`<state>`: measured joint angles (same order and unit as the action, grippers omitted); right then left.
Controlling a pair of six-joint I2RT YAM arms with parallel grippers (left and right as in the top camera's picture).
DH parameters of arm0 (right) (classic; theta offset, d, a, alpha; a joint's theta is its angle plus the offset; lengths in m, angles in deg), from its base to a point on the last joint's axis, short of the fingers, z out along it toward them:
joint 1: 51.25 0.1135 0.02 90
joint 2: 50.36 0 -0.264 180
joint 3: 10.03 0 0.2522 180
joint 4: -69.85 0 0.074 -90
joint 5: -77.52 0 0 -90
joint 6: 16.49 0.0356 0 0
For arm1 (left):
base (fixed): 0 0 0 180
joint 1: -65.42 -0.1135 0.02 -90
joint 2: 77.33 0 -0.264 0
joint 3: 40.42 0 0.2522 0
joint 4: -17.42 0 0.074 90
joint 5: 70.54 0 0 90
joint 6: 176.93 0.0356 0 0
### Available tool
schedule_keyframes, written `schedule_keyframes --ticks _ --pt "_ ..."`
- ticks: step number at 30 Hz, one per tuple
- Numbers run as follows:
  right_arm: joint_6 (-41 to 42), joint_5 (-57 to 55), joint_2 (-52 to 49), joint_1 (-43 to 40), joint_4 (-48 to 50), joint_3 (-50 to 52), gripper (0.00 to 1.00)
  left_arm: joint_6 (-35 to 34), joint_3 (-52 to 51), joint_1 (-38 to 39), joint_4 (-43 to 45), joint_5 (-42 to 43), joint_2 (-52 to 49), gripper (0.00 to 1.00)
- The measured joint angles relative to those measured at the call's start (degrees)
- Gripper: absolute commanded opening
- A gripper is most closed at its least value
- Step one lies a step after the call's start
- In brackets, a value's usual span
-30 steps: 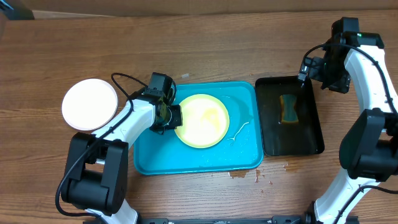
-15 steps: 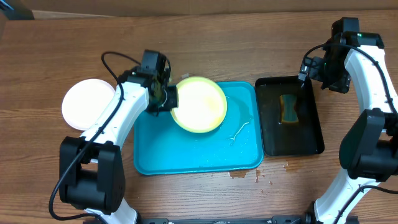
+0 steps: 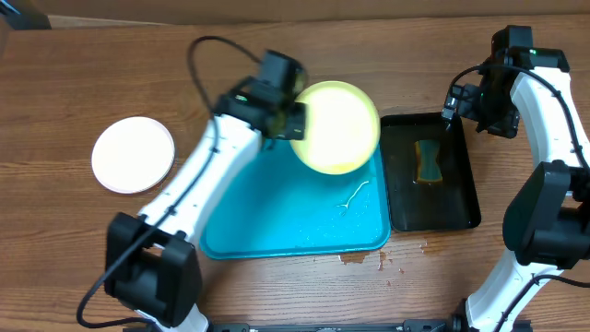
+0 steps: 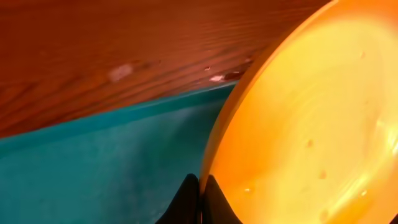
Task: Clean dirty plates on tray and stack at the side
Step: 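Lift the yellow plate with the left gripper and tilt it over the black tray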
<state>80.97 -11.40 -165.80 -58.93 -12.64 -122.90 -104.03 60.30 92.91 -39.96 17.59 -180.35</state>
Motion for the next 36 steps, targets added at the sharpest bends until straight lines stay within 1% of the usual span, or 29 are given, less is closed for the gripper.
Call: schedule_keyframes --ticks 5,11,21,28,32,36 --pt "0.0 0.0 0.0 0.0 0.0 0.0 1.00 -0.5 0.1 9.2 5.3 -6.4 0.0 0.04" --pt "0.0 0.0 0.0 0.0 0.0 0.0 1.00 -1.3 0.2 16.9 9.5 -11.7 0.0 0.04" --pt "0.0 0.0 0.0 0.0 0.0 0.0 1.00 -0.6 0.2 22.5 12.0 -20.8 0.0 0.04" --pt "0.0 0.0 0.0 0.0 0.0 0.0 1.00 3.9 0.2 27.9 14.6 -29.4 0.0 0.04" --pt "0.0 0.0 0.0 0.0 0.0 0.0 1.00 6.2 0.2 29.9 16.1 -31.6 0.0 0.04" --pt "0.0 0.0 0.0 0.0 1.2 0.0 1.00 8.5 0.2 30.2 17.7 -32.5 0.0 0.04"
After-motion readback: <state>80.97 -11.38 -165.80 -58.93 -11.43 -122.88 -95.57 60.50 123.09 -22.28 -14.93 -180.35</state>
